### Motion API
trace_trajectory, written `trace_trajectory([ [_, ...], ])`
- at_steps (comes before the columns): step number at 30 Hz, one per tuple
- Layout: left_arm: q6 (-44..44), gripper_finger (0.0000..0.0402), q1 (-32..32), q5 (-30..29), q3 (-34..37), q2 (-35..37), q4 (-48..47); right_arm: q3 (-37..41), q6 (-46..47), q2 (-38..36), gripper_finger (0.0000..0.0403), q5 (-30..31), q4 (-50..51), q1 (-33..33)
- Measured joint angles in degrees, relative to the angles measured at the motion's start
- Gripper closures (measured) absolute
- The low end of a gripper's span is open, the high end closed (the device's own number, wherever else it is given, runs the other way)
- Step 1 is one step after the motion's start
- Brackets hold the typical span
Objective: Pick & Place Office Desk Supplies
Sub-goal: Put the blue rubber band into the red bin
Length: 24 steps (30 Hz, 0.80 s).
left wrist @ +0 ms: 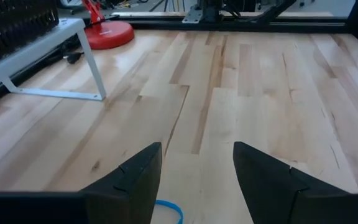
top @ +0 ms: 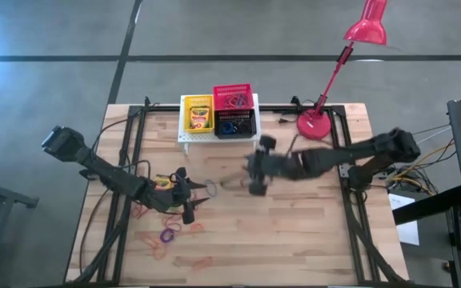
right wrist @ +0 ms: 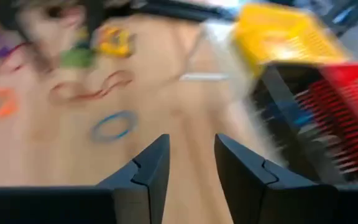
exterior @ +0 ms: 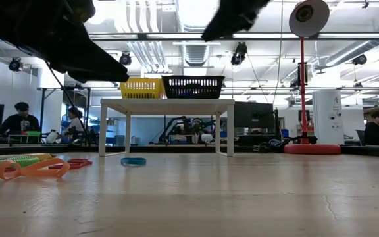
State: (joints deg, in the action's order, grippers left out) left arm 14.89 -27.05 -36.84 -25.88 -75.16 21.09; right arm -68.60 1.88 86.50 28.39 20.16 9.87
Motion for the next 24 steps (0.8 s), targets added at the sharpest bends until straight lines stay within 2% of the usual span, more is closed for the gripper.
trace_trajectory([
  [6, 4.02, 0.0199, 0.04, 0.02, -2.27, -5.17, -0.03, 9.83, 5.76, 0.24, 0.0294, 0.11, -9.29, 7.98],
  [11, 9.48, 0.0200, 0.54, 0.59, -5.94, -12.51, -0.58, 19.03, 6.11, 0.24, 0.0304, 0.17, -25.35, 9.69],
  [15, 13.38, 0.0200, 2.67, 4.96, -10.14, -18.00, -2.68, 26.13, 6.23, 0.24, 0.0310, 0.30, -41.64, 9.55],
  [19, 18.67, 0.0201, 5.66, 9.38, -15.54, -22.54, -11.54, 30.79, 5.18, 0.24, 0.0316, 0.30, -54.05, 9.64],
  [24, 24.22, 0.0221, 8.07, 11.13, -22.13, -25.47, -28.31, 32.66, 3.68, 0.24, 0.0322, 0.30, -57.64, 9.62],
])
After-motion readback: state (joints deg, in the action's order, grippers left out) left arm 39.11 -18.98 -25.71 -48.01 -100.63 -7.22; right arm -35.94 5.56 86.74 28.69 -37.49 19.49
